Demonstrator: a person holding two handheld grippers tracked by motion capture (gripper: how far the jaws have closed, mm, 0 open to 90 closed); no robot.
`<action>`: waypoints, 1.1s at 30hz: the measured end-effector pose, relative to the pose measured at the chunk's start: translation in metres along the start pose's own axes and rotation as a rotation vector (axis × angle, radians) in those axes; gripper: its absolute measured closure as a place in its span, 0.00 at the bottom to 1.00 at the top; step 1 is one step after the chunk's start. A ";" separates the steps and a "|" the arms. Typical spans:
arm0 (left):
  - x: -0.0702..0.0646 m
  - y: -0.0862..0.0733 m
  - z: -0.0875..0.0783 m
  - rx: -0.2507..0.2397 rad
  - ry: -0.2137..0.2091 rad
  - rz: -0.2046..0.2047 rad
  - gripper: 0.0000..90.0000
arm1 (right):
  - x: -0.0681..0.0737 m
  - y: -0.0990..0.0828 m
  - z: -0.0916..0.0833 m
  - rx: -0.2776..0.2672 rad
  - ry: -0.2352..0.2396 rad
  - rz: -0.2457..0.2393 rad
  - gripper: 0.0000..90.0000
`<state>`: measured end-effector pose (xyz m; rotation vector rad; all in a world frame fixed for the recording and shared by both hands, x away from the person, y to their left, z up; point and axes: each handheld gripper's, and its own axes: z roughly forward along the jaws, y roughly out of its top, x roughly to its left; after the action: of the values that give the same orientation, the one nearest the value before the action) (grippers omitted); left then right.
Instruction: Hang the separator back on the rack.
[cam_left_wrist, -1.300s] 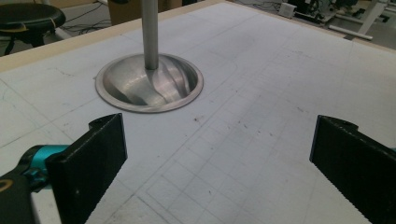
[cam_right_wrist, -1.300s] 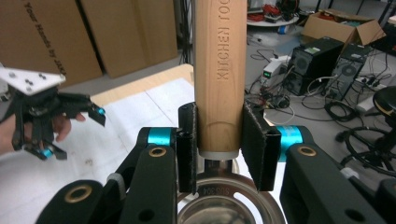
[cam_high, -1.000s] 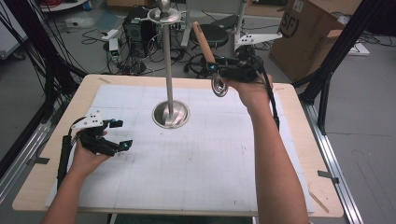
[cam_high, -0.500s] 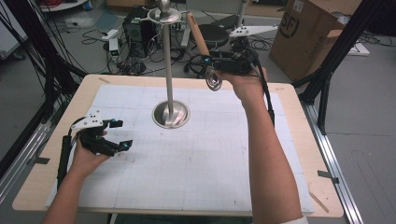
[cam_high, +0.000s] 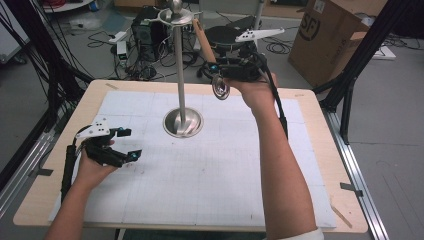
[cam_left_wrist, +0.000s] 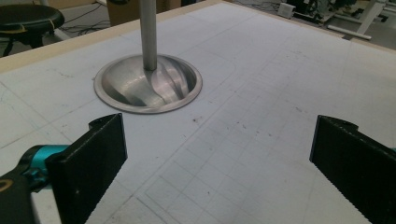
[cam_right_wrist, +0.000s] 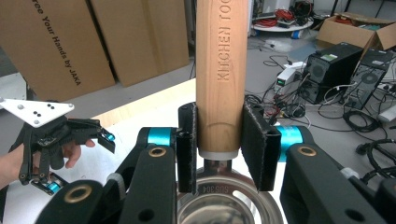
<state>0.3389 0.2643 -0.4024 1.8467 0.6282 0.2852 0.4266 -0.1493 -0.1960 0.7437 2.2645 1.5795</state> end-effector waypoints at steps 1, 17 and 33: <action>0.000 0.000 0.000 0.001 0.000 -0.001 0.05 | 0.001 0.000 0.001 -0.001 0.001 0.002 0.76; 0.000 0.000 0.000 0.001 0.000 -0.002 0.05 | 0.010 0.002 0.023 0.052 -0.011 -0.003 0.76; -0.001 -0.001 0.002 0.011 -0.003 0.002 0.05 | 0.010 0.004 0.033 0.064 -0.020 -0.009 0.75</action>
<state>0.3389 0.2626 -0.4035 1.8577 0.6271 0.2808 0.4355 -0.1167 -0.2036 0.7602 2.3101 1.4957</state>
